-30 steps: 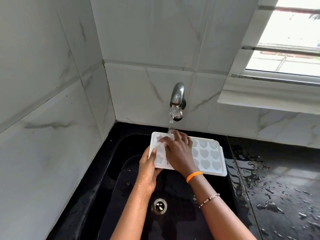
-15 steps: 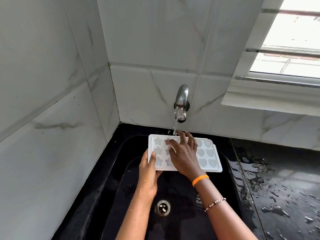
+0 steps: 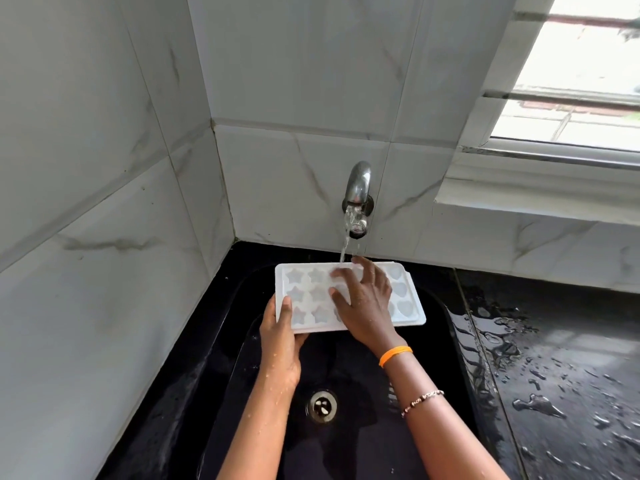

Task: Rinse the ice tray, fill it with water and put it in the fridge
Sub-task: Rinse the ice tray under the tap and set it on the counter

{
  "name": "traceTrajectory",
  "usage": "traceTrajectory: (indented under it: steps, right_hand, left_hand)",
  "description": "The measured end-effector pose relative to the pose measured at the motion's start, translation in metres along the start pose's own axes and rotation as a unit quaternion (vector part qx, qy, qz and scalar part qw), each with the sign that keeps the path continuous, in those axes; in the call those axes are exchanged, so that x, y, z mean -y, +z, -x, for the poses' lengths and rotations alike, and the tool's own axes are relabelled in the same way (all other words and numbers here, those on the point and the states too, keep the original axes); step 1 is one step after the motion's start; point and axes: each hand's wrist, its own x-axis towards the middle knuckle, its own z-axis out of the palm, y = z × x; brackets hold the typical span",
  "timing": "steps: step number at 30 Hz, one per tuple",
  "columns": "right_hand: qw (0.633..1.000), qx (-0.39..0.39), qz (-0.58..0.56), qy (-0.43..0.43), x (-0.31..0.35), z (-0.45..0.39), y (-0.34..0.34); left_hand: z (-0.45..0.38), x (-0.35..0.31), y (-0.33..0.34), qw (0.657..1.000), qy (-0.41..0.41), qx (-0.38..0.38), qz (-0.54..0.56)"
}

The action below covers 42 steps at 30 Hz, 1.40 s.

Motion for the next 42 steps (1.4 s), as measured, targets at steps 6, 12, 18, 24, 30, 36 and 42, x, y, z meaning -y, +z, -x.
traceTrajectory:
  steps: [6,12,18,24,30,36,42]
  right_hand:
    - [0.998,0.02,0.057,0.01,0.001,-0.003,0.005]
    - [0.999,0.004,0.044,0.012,0.0,-0.001,0.008]
    - [0.996,0.028,0.073,-0.047,0.006,-0.006,0.005]
    - [0.993,0.055,0.084,-0.057,0.005,-0.013,-0.002]
    - [0.995,0.07,0.069,-0.003,0.014,-0.026,-0.006]
    - [1.0,0.014,0.0,0.009,0.025,-0.025,-0.003]
    - [0.993,-0.043,-0.107,0.013,0.016,-0.021,-0.007]
  left_hand:
    - [0.006,-0.003,0.002,1.0,0.007,0.01,-0.006]
    - [0.007,-0.006,-0.004,1.0,0.007,0.004,-0.011]
    - [0.011,-0.003,-0.002,1.0,-0.002,-0.003,-0.003]
    - [0.011,-0.006,-0.001,0.999,0.002,-0.035,0.02]
    - [0.015,-0.008,0.004,0.995,-0.031,-0.013,0.094]
    - [0.029,0.005,0.019,0.975,-0.133,0.101,0.143]
    - [0.019,0.008,0.016,0.961,-0.131,0.093,0.226]
